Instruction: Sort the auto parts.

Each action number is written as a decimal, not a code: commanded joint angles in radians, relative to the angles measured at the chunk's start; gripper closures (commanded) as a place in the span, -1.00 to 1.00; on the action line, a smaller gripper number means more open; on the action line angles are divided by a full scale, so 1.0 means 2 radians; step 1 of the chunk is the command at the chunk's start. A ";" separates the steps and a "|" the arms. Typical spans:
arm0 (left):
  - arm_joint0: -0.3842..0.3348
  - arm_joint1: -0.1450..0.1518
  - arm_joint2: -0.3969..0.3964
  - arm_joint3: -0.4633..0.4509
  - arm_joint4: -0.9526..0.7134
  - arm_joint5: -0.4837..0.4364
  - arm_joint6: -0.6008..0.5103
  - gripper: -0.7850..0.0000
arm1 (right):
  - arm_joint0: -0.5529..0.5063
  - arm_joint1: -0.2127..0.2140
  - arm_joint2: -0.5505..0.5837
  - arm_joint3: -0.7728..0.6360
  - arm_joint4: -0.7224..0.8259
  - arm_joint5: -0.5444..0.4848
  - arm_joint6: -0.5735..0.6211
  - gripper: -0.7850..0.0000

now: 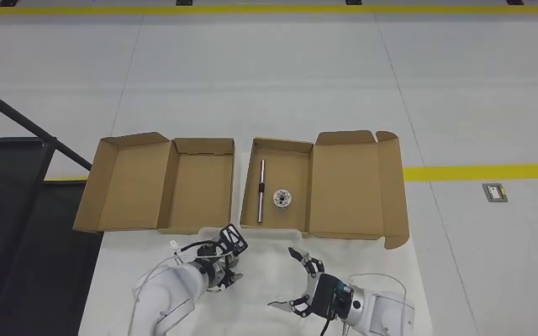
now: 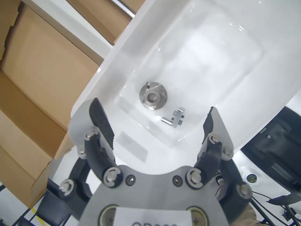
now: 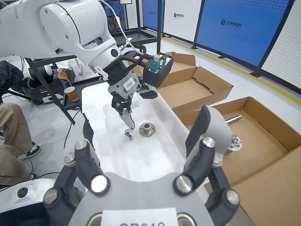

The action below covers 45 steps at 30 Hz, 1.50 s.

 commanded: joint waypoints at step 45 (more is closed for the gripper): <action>-0.084 -0.039 0.085 0.161 0.005 0.171 -0.018 0.16 | 0.000 0.000 0.000 0.000 0.000 0.000 0.000 -1.00</action>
